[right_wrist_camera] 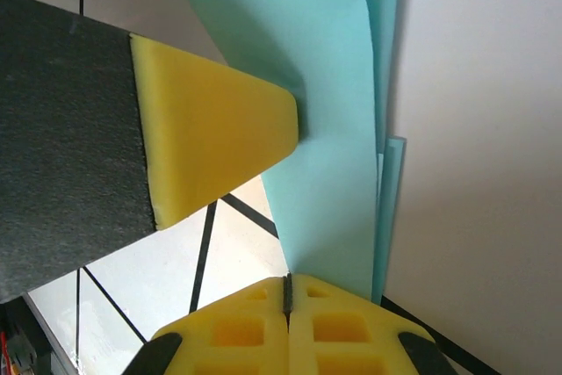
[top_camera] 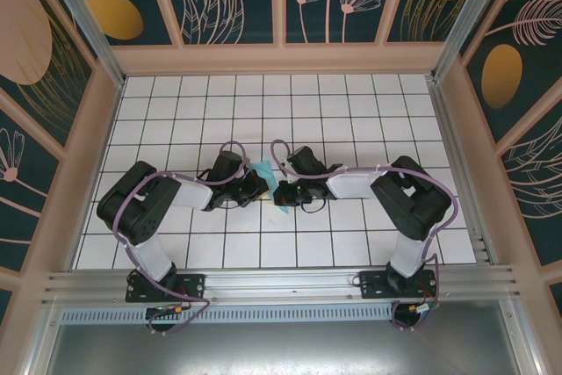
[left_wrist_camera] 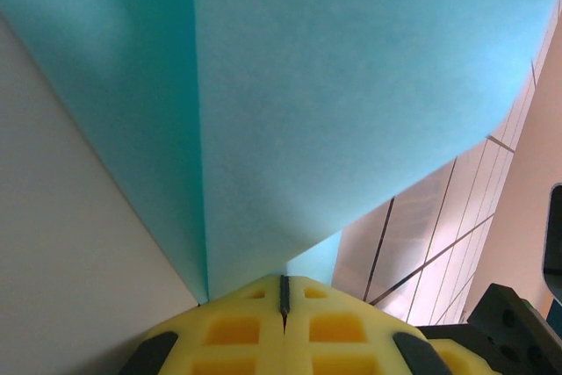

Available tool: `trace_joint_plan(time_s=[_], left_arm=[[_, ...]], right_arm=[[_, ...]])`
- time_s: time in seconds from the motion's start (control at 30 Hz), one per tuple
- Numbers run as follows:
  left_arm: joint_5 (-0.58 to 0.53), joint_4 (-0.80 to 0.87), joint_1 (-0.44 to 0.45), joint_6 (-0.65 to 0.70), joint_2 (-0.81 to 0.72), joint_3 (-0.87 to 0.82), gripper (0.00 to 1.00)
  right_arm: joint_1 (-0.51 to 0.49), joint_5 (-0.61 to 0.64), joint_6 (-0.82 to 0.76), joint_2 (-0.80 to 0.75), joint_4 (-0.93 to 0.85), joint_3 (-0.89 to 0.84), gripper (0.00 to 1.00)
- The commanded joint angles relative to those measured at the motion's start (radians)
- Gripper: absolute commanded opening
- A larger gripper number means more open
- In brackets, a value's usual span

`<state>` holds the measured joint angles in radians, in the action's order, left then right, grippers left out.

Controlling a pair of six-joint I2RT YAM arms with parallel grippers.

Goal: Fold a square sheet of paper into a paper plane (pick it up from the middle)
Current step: Fold the wing for the fifth time at the center of the table.

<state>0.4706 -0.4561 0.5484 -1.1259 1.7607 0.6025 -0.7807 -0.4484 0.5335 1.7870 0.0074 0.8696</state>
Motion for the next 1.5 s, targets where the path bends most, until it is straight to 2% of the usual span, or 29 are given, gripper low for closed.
trace_joint_plan(time_s=[0.0,0.1,0.33,0.47,1.2,1.47], left_arm=[[-0.177,0.132,-0.008,0.020,0.061,-0.010,0.00],[-0.179,0.132,-0.008,0.020,0.060,-0.010,0.00],[-0.178,0.134,-0.008,0.023,0.054,-0.012,0.00],[-0.176,0.132,-0.008,0.025,0.054,-0.012,0.00],[-0.182,0.134,-0.008,0.023,0.060,-0.018,0.00],[-0.184,0.137,-0.009,0.025,0.057,-0.021,0.00]], right_arm=[[-0.005,0.025,-0.008,0.006,-0.081,-0.019,0.00],[-0.004,0.051,-0.027,0.021,-0.114,0.005,0.00],[-0.006,0.047,-0.025,-0.089,-0.116,0.031,0.00],[-0.010,0.036,-0.010,-0.101,-0.120,0.009,0.00],[-0.028,0.049,-0.021,0.000,-0.143,-0.042,0.00],[-0.025,0.018,-0.021,-0.114,-0.145,-0.035,0.00]])
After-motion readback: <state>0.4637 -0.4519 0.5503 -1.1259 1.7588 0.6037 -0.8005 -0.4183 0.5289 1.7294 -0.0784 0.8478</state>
